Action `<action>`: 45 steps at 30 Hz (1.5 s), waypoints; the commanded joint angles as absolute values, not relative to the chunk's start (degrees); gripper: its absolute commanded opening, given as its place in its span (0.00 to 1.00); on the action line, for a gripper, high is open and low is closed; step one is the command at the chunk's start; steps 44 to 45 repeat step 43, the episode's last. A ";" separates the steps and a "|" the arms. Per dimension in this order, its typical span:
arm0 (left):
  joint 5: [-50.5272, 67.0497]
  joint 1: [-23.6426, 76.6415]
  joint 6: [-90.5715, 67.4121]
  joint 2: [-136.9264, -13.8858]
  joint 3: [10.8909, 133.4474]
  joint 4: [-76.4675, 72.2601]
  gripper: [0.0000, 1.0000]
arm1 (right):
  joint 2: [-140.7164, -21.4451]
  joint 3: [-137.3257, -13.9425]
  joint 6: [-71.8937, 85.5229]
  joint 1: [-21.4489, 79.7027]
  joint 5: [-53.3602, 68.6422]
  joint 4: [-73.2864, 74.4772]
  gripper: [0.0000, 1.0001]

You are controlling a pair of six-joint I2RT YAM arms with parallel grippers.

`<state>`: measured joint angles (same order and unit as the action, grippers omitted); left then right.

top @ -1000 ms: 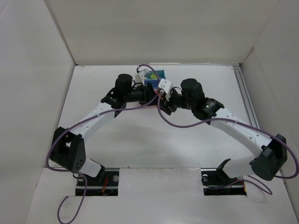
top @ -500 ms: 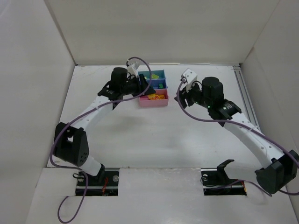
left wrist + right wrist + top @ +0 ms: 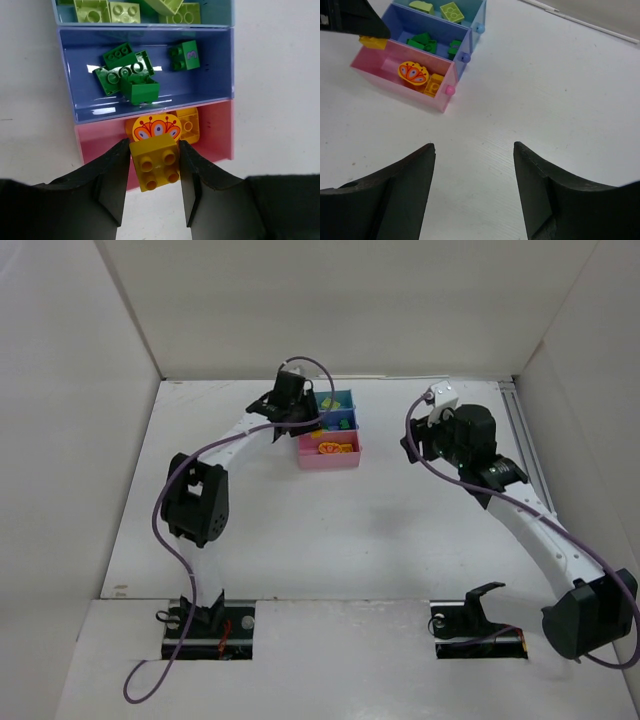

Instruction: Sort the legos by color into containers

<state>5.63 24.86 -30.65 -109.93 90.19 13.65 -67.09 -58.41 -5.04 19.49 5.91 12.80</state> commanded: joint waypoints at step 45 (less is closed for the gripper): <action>-15.82 23.29 -35.60 -71.46 69.08 21.27 1.00 | -62.85 -54.50 6.32 11.87 2.99 10.91 1.00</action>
